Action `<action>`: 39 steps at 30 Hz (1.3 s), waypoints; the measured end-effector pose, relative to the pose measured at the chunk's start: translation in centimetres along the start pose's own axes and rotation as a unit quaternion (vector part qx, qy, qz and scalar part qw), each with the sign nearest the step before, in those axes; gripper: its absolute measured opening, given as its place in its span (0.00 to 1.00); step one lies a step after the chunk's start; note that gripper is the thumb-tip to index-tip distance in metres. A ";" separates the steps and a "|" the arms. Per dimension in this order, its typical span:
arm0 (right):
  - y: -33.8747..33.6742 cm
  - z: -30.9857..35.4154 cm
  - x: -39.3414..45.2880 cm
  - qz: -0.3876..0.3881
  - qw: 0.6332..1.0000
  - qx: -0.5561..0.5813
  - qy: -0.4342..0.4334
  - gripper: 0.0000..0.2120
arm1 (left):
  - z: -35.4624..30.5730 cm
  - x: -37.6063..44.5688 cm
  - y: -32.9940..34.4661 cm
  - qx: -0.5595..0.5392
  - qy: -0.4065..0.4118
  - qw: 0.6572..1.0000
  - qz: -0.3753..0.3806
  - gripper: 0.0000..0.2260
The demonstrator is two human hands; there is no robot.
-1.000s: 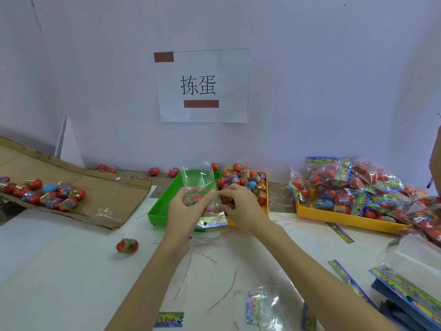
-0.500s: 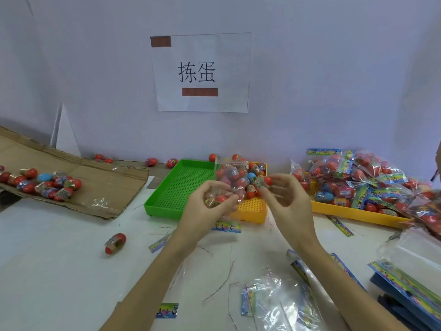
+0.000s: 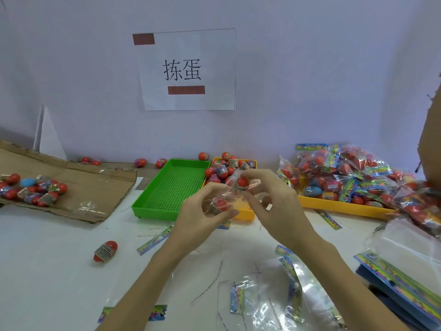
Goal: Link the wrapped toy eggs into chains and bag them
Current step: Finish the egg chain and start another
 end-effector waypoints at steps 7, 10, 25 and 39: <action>0.7 -0.2 -0.3 0.053 0.998 -0.030 -0.015 0.15 | -0.1 -0.1 -0.1 0.018 0.014 1.000 -0.022 0.18; 0.9 -0.3 -0.4 0.057 0.997 -0.046 -0.007 0.14 | -0.1 -0.1 0.0 0.028 0.020 0.999 -0.028 0.17; 1.1 -0.2 -0.4 0.085 0.994 -0.063 0.011 0.17 | -0.7 -0.3 0.3 0.013 0.010 0.999 -0.042 0.09; 0.6 -0.2 -0.2 0.075 0.994 -0.049 0.069 0.03 | -0.2 -0.1 0.4 0.038 -0.039 0.998 0.034 0.13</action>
Point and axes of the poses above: each hand's wrist, its own x-axis towards the middle knuckle, its own y-axis out of the palm, z = x × y, the point moved 4 cm from there along x, towards the middle knuckle, and after that the axes turned 11 degrees about -y, right-handed, at the moved point
